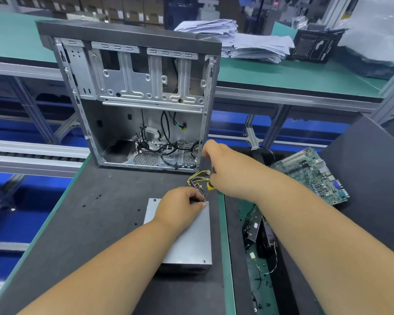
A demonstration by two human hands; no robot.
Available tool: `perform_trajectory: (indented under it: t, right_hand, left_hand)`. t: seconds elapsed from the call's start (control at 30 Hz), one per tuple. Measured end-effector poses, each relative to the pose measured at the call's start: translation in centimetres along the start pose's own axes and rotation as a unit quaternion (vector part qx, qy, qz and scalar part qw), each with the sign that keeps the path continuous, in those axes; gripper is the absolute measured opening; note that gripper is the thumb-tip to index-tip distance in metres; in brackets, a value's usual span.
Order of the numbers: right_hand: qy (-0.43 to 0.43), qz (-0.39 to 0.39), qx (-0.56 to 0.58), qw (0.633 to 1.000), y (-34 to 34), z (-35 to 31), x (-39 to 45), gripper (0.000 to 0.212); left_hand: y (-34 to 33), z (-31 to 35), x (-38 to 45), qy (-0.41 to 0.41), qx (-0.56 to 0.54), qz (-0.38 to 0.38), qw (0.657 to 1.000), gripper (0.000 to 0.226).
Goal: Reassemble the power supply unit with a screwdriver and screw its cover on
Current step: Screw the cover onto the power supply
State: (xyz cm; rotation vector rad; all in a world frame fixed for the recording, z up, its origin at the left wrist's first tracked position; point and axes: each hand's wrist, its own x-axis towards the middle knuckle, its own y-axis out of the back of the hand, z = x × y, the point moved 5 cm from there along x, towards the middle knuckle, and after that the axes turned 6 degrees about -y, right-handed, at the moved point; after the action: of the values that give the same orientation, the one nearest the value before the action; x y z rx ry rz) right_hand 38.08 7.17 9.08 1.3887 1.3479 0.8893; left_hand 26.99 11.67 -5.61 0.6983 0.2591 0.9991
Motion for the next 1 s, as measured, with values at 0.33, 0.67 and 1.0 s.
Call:
perform_trajectory:
  t: [0.33, 0.67, 1.0]
  right_hand:
    - [0.014, 0.015, -0.022, 1.0, 0.0, -0.3, 0.1, 0.027]
    - [0.014, 0.024, -0.06, 0.998, 0.3, -0.5, 0.4, 0.019]
    - [0.004, 0.016, -0.023, 1.0, 0.3, -0.2, 0.4, 0.02]
  left_hand:
    - [0.0, 0.0, 0.0, -0.002, 0.003, -0.004, 1.0, 0.015]
    - [-0.1, -0.1, 0.1, 0.002, 0.006, -0.006, 1.0, 0.01]
    - [-0.1, -0.1, 0.0, -0.003, 0.01, 0.002, 1.0, 0.009]
